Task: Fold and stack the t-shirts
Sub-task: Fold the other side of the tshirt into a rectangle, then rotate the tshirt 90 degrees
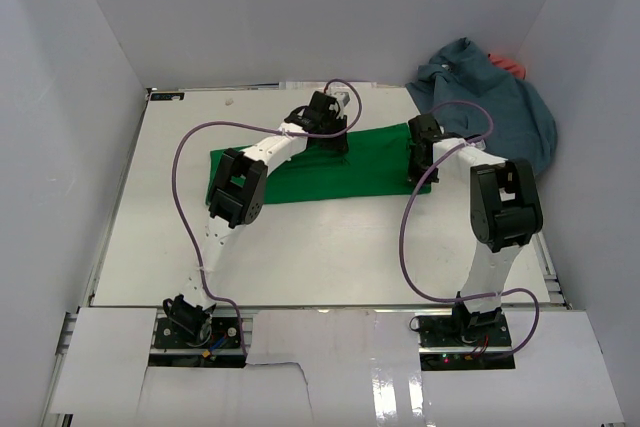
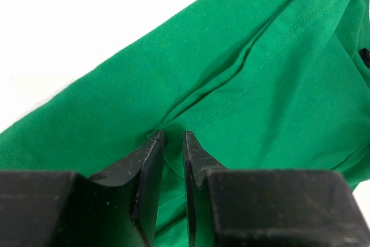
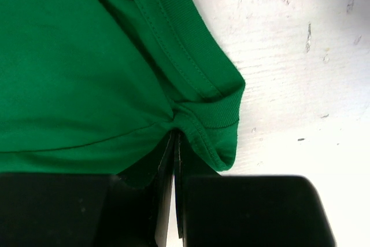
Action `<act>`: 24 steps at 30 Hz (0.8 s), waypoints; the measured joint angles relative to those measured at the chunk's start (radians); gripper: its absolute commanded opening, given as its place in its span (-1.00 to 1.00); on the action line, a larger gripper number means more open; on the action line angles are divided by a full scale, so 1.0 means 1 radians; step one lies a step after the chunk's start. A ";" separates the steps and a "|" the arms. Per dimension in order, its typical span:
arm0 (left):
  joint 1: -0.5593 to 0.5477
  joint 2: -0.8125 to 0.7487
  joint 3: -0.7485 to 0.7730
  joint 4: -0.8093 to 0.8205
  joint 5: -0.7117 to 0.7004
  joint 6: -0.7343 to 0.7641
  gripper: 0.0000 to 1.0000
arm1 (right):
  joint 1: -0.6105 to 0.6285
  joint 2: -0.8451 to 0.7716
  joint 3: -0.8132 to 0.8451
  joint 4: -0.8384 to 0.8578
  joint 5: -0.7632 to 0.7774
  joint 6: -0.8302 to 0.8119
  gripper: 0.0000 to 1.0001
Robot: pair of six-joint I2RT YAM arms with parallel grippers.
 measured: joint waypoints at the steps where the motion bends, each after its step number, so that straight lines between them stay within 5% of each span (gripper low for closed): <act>1: -0.001 -0.003 -0.006 0.004 -0.004 0.000 -0.38 | -0.002 0.005 0.007 -0.002 0.000 -0.002 -0.84; 12: -0.001 -0.005 0.035 -0.034 0.017 0.002 -0.25 | -0.009 0.021 0.044 -0.022 -0.009 -0.023 -0.85; 17: 0.003 -0.018 0.148 -0.053 0.041 -0.005 -0.05 | -0.014 0.060 0.124 -0.057 -0.012 -0.030 -0.85; 24: 0.030 -0.238 0.033 -0.041 0.003 0.010 0.01 | -0.018 0.065 0.150 -0.063 -0.032 -0.034 -0.85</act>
